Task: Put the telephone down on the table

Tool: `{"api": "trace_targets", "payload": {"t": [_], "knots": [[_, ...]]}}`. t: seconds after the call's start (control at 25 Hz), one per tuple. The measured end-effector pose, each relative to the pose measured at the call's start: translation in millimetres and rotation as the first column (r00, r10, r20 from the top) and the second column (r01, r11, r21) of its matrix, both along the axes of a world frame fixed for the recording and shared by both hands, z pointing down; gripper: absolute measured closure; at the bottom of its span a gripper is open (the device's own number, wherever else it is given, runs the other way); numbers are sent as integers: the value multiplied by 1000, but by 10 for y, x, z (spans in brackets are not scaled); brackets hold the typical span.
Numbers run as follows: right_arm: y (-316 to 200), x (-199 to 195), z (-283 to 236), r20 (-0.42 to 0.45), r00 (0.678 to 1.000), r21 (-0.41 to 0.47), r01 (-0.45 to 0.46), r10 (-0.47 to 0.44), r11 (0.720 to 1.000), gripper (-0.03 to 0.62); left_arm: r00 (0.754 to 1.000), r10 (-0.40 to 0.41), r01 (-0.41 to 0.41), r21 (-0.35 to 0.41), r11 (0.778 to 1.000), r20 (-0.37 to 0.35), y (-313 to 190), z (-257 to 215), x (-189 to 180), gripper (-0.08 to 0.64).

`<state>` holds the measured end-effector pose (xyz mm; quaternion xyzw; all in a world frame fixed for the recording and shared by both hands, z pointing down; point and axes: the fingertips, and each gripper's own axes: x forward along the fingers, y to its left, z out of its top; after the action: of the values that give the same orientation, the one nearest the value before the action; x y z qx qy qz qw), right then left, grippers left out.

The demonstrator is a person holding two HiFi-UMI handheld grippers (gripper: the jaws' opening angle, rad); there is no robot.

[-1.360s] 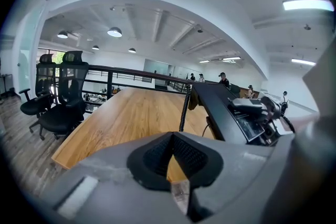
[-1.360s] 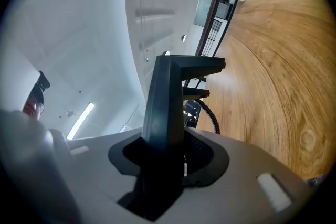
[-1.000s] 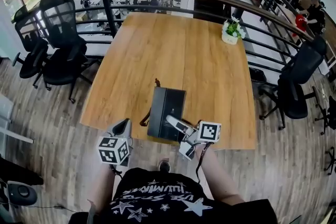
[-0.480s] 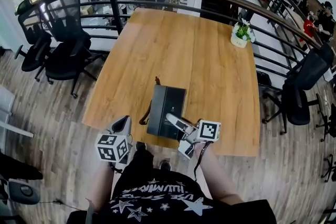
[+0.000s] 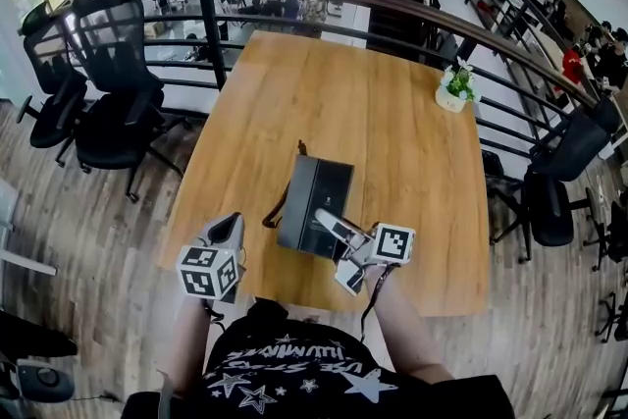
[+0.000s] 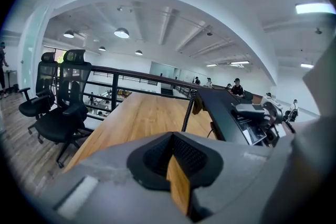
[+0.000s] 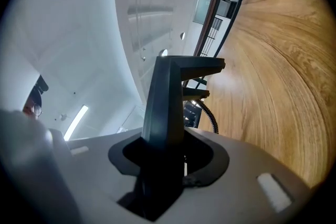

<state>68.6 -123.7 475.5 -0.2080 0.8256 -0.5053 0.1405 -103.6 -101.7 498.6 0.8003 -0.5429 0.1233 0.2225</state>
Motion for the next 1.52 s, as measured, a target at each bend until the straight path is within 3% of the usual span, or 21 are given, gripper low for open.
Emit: {"api": "trace_targets", "payload": {"t": [0.52,1.0,1.52], "knots": [[-911,-410,17,-38,999,1,7,-7,1000,430,999,28,-27,36,999,-29,-1041,-124,-373,558],[-1792,-734,220,-24,999,-54,22,-24,998,430,997,66,-64,46,997,-31,-1859,-108,-483,558],[-2558,-958,471,-21,999,-66,30,-31,997,430,997,68,-68,0,998,-40,-2517,168,-574,558]]}}
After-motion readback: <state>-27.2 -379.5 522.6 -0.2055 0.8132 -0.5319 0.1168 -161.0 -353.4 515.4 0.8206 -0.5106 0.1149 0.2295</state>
